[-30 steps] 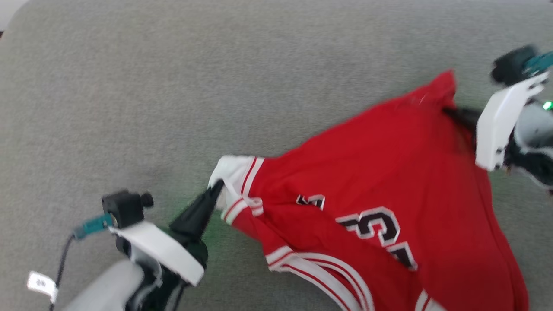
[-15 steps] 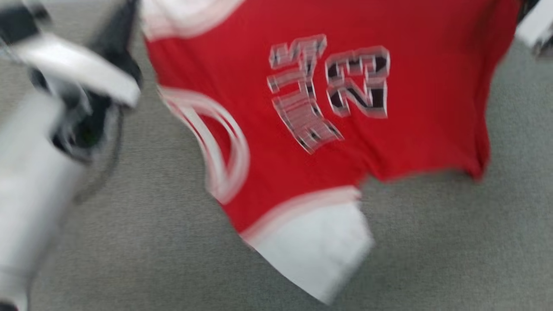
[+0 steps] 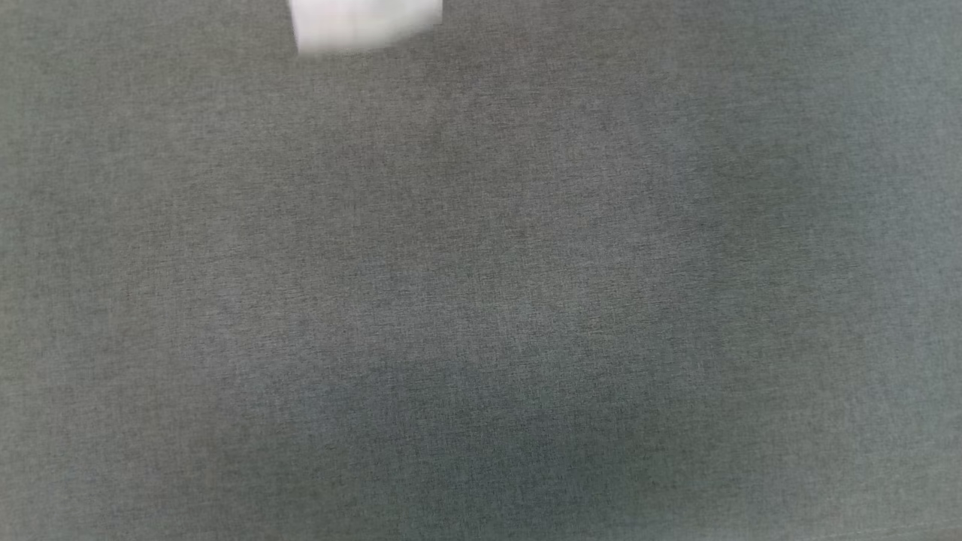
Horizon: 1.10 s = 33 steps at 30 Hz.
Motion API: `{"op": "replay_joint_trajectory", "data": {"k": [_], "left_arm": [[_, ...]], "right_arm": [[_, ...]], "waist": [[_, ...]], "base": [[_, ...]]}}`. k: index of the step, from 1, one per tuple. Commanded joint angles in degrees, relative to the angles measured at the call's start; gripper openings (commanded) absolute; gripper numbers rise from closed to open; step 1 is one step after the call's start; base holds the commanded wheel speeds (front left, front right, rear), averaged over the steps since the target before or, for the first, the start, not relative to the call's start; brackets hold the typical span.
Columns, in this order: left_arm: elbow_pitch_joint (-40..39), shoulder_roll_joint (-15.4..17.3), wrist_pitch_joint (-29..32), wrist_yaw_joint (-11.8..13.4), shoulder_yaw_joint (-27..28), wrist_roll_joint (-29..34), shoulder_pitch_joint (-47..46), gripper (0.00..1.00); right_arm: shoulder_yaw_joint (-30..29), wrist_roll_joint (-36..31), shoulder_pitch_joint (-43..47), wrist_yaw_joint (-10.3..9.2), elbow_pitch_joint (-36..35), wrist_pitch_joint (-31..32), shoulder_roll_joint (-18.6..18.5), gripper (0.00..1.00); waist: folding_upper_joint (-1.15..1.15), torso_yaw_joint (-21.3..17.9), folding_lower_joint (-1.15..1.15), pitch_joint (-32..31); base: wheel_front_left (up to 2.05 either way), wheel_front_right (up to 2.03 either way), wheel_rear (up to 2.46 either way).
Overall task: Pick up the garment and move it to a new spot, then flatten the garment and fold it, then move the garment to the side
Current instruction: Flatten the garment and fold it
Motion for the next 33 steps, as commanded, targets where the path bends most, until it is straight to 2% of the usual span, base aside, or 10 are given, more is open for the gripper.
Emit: {"op": "replay_joint_trajectory", "data": {"k": [1, 4, 8, 16, 21, 24, 30, 31, 33], "left_arm": [[0.52, 0.42, -0.51, 0.15, 0.33, -0.15, -0.48, 0.0], [1.06, -0.9, -0.79, 0.15, -0.45, -1.19, -1.32, 0.0], [0.58, -1.52, -0.9, 0.15, -2.1, -3.11, 2.98, 0.0], [-7.3, -0.66, -2.42, 0.14, -3.95, -9.13, 21.01, 0.0], [-17.18, 1.86, -2.89, 0.14, -5.82, -11.39, 35.5, 0.0], [-22.66, 3.03, -2.97, 0.14, -4.96, -12.31, 43.31, 0.0], [-31.31, 2.88, -3.01, 0.14, -1.31, -9.35, 59.12, 0.0], [-33.51, 2.71, -3.01, 0.14, -0.75, -8.61, 63.5, 0.0], [-35.35, 2.92, -3.02, 0.14, 0.15, -7.86, 67.73, 0.0]], "right_arm": [[-0.09, -0.13, 0.05, -0.17, 0.64, -0.36, -0.07, 0.0], [0.83, -0.34, -0.84, -0.17, 2.26, -0.95, 0.37, 0.0], [3.12, 0.22, 2.42, -0.16, 3.53, -0.14, 0.58, 0.0], [10.08, 4.14, 15.16, -0.15, -1.33, 2.42, -0.3, 0.0], [14.33, 7.73, 24.91, -0.15, -6.82, 4.66, -3.18, 0.0], [15.91, 10.34, 30.81, -0.11, -10.51, 5.68, -5.29, 0.0], [18.24, 14.47, 42.82, -0.11, -19.4, 6.97, -10.83, 0.0], [18.71, 15.62, 46.76, -0.11, -22.76, 7.52, -12.89, 0.0], [18.91, 16.54, 50.36, -0.11, -26.3, 7.98, -14.76, 0.0]], "waist": [[0.0, -0.1, 0.0, -0.02], [0.0, -0.06, 0.0, 0.07], [0.0, 0.52, 0.0, 0.54], [0.0, 1.7, 0.0, -0.25], [0.0, 2.42, 0.0, -1.97], [0.0, 3.2, 0.0, -3.18], [0.0, 5.04, 0.0, -6.0], [0.0, 5.62, 0.0, -6.99], [0.0, 5.87, 0.0, -7.8]], "base": [[0.0, 0.0, 0.0], [0.0, 0.0, 0.0], [0.0, 0.0, 0.0], [0.0, 0.0, 0.0], [0.0, 0.0, 0.0], [0.0, 0.0, 0.0], [0.0, 0.0, 0.0], [0.0, 0.0, 0.0], [0.0, 0.0, 0.0]]}}
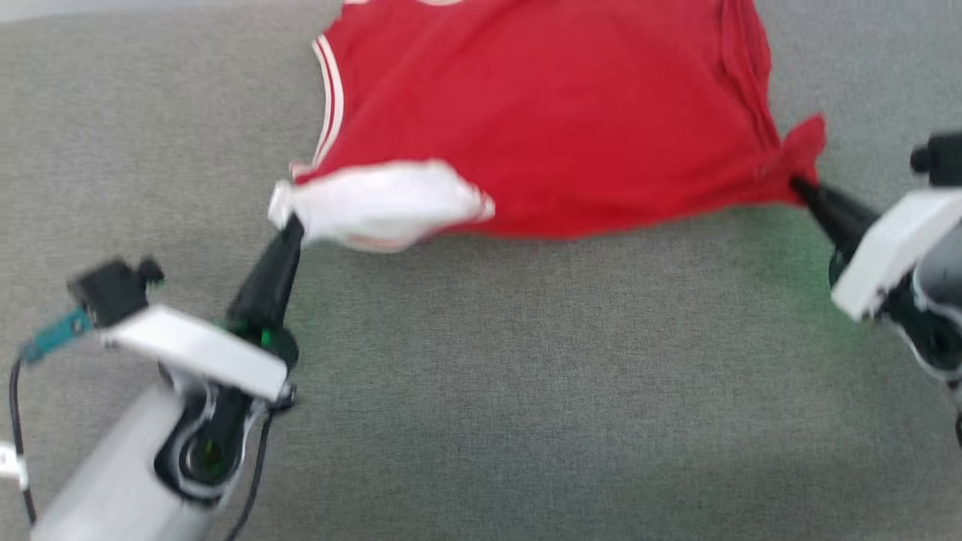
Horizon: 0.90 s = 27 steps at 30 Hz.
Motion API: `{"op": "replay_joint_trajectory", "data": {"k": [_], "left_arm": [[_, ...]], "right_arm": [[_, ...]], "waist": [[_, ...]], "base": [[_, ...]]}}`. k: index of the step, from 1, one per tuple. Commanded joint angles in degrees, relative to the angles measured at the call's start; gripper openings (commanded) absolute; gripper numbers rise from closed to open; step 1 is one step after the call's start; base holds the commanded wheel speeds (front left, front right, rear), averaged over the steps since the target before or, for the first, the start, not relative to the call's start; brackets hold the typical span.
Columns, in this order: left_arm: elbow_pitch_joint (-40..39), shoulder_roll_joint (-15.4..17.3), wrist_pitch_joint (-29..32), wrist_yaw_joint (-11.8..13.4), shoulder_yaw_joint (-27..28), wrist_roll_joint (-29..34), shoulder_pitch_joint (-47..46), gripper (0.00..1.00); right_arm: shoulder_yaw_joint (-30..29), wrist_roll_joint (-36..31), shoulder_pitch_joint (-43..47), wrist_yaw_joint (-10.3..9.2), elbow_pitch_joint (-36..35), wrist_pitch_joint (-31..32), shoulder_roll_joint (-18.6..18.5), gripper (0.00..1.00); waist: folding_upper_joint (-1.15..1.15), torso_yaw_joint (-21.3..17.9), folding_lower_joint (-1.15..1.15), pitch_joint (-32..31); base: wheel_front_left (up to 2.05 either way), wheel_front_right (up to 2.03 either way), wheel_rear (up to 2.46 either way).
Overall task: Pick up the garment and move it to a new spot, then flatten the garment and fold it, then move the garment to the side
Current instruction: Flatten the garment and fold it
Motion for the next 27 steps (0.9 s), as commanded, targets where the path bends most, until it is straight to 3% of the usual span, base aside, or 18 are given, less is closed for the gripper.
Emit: {"op": "replay_joint_trajectory", "data": {"k": [1, 7, 16, 22, 27], "left_arm": [[-1.64, -0.13, -0.25, 0.13, 1.7, 1.21, 3.74, 0.0], [-6.91, -1.08, -0.25, 0.13, 6.51, 4.18, 15.1, 0.0], [-13.64, -0.32, -0.26, 0.13, 8.43, 6.81, 26.49, 0.0], [-17.84, 0.95, -0.26, 0.13, 10.81, 8.23, 34.46, 0.0], [-20.28, 1.04, -0.17, 0.13, 11.33, 9.68, 35.59, 0.0]], "right_arm": [[0.0, 1.07, 3.54, -0.04, -2.96, 0.65, -1.6, 0.0], [-0.59, 2.36, 13.84, -0.03, -11.57, 3.58, -5.74, 0.0], [-5.55, 2.2, 26.29, -0.04, -20.32, 6.36, -8.77, 0.0], [-11.62, 0.64, 34.94, -0.03, -26.31, 9.12, -9.85, 0.0], [-17.9, -1.44, 39.27, -0.03, -30.01, 11.7, -8.05, 0.0]], "waist": [[0.0, 0.76, 0.0, -1.46], [0.0, 1.32, 0.0, -3.5], [0.0, 1.89, 0.0, -4.96], [0.0, 1.77, 0.0, -5.21], [0.0, 1.78, 0.0, -4.94]], "base": [[0.0, 0.0, 0.0], [0.0, 0.0, 0.0], [0.0, 0.0, 0.0], [0.0, 0.0, 0.0], [0.0, 0.0, 0.0]]}}
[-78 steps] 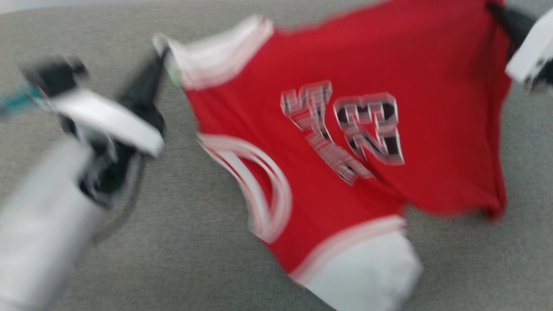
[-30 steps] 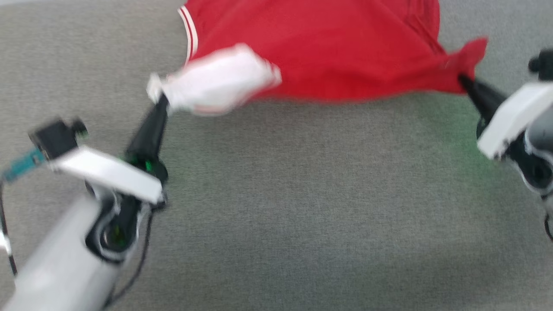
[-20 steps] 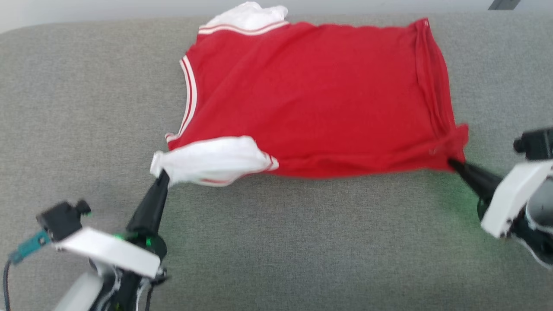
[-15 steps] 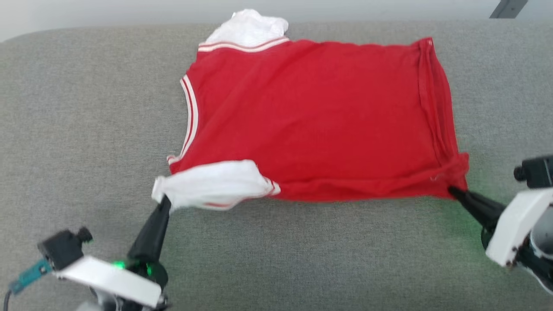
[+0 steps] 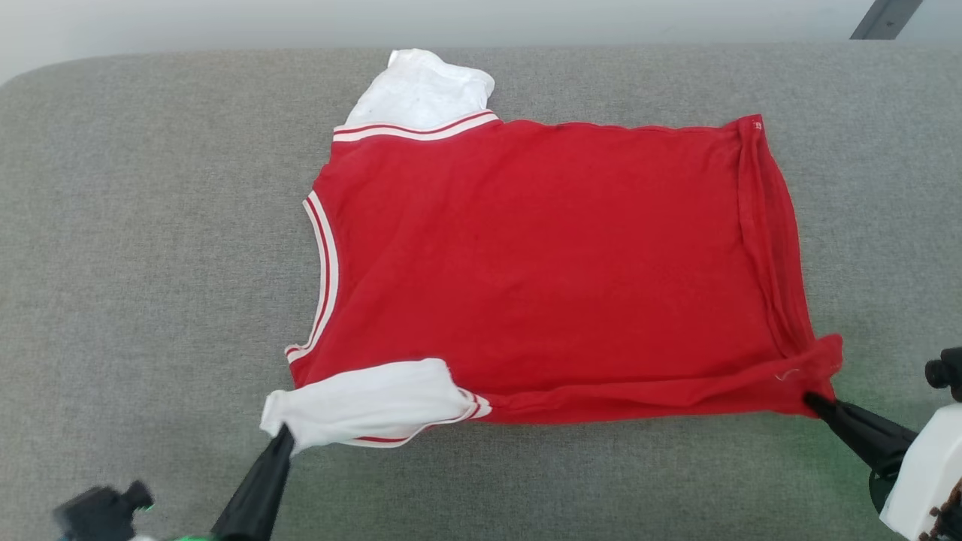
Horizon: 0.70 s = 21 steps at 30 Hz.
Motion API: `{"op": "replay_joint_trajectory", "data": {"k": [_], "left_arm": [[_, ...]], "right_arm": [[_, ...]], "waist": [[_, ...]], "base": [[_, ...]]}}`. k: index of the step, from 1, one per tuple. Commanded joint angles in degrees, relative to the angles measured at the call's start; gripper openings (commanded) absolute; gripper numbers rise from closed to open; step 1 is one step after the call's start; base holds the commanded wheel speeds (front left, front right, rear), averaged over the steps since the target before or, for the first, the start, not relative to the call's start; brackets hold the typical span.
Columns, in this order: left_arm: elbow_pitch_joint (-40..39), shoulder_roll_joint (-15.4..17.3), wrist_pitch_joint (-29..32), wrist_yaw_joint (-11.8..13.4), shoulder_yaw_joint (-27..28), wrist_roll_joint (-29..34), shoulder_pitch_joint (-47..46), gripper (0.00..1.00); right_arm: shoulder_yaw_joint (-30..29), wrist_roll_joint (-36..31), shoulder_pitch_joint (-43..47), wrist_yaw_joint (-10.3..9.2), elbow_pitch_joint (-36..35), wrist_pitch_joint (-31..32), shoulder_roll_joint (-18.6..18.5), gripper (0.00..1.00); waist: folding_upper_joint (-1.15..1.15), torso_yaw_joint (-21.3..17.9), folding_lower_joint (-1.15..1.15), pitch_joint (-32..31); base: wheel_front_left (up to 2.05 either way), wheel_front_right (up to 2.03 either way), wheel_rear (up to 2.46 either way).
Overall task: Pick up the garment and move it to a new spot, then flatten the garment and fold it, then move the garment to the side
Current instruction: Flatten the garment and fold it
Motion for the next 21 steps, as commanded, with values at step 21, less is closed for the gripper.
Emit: {"op": "replay_joint_trajectory", "data": {"k": [21], "left_arm": [[16.93, 2.11, 10.6, 0.13, -7.25, -5.08, -39.11, 0.0]], "right_arm": [[-11.61, -11.38, -15.23, -0.03, 2.99, 9.96, 16.06, 0.0]], "waist": [[0.0, -2.72, 0.0, 5.23]], "base": [[0.0, 0.0, 0.0]]}}
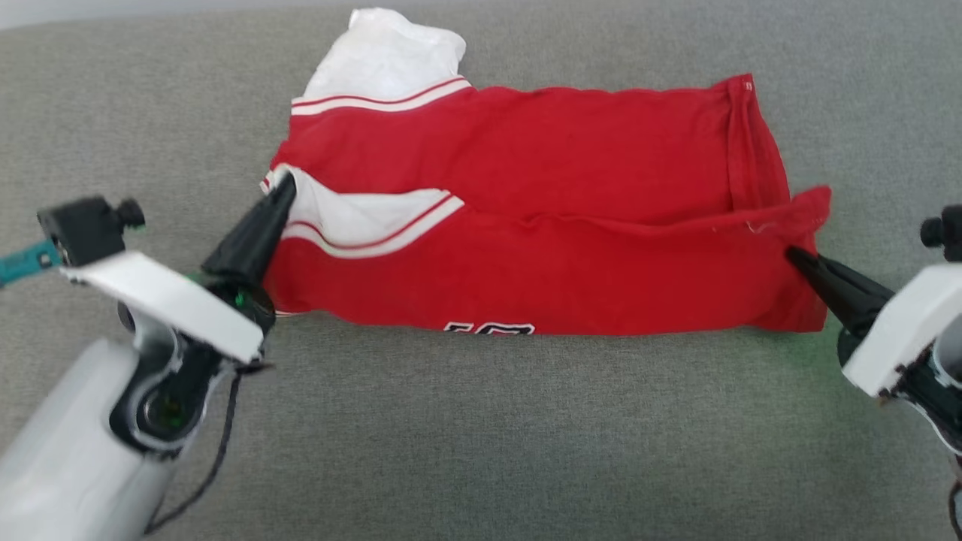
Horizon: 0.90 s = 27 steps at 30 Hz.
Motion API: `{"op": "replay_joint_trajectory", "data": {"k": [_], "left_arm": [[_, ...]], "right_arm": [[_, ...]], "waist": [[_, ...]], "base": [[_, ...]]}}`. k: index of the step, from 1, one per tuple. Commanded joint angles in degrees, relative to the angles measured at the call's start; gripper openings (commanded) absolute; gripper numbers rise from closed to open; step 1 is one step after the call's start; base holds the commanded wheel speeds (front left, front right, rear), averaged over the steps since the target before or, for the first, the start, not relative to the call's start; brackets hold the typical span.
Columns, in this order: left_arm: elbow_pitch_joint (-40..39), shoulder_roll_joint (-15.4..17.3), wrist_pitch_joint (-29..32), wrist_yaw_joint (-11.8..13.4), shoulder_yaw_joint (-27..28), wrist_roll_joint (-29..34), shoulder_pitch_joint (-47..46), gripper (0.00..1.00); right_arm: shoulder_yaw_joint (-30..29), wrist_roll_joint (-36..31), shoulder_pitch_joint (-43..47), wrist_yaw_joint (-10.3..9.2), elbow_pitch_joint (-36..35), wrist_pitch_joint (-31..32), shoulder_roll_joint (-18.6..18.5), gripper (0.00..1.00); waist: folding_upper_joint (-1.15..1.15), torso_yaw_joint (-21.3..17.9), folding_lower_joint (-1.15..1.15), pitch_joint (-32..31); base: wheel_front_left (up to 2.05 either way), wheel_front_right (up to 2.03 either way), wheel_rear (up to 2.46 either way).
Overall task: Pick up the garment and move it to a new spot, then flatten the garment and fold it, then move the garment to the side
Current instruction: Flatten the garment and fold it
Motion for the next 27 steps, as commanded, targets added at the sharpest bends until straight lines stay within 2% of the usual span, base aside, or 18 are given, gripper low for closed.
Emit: {"op": "replay_joint_trajectory", "data": {"k": [1, 10, 18, 19, 20, 21, 22, 23, 27], "left_arm": [[1.9, 0.02, 0.27, 0.13, -0.52, -0.8, -2.1, 0.0], [11.52, -1.39, -0.42, 0.13, -4.12, -2.76, -8.31, 0.0], [16.7, -0.31, -3.1, 0.13, -7.76, -2.86, -10.1, 0.0], [17.04, -0.11, -3.65, 0.13, -8.25, -2.77, -10.16, 0.38], [17.23, 0.09, -4.15, 0.13, -8.72, -2.59, -10.27, 0.48], [17.46, 0.53, -4.7, 0.13, -9.39, -2.02, -10.5, 0.71], [17.66, 0.92, -5.1, 0.13, -10.07, -1.65, -10.63, 0.9], [17.7, 1.26, -5.3, 0.13, -10.88, -1.05, -10.87, 1.0], [17.73, 3.51, -6.43, 0.13, -14.25, 2.08, -12.24, 1.0]], "right_arm": [[0.31, -0.47, -1.61, -0.03, 1.17, -0.1, 0.73, 0.0], [1.04, -1.1, -6.47, -0.03, 8.69, -3.09, 2.29, 0.0], [4.71, -0.24, -9.28, -0.03, 15.56, -6.75, 2.23, 0.0], [5.16, -0.09, -9.49, -0.03, 15.95, -7.46, 2.1, 0.04], [5.49, 0.12, -9.73, -0.03, 16.19, -8.19, 2.05, 0.42], [5.82, 0.18, -9.81, -0.03, 16.43, -8.9, 1.98, 0.8], [6.15, 0.11, -9.75, -0.03, 16.65, -9.49, 1.74, 1.0], [6.45, 0.03, -9.73, -0.03, 16.82, -10.07, 1.48, 1.0], [6.84, 0.63, -9.12, -0.03, 16.71, -11.93, 0.51, 1.0]], "waist": [[0.0, -0.3, 0.0, 0.92], [0.0, -0.55, 0.0, 3.14], [0.0, -0.73, 0.0, 3.03], [0.0, -0.74, 0.0, 2.79], [0.0, -0.74, 0.0, 2.57], [0.0, -0.72, 0.0, 2.31], [0.0, -0.68, 0.0, 1.99], [0.0, -0.62, 0.0, 1.66], [0.0, -0.16, 0.0, 0.15]], "base": [[0.0, 0.0, 0.0], [0.0, 0.0, 0.0], [0.0, 0.0, 0.0], [0.0, 0.0, 0.0], [0.0, 0.0, 0.0], [0.0, 0.0, 0.0], [0.0, 0.0, 0.0], [0.0, 0.0, 0.0], [0.0, 0.0, 0.0]]}}
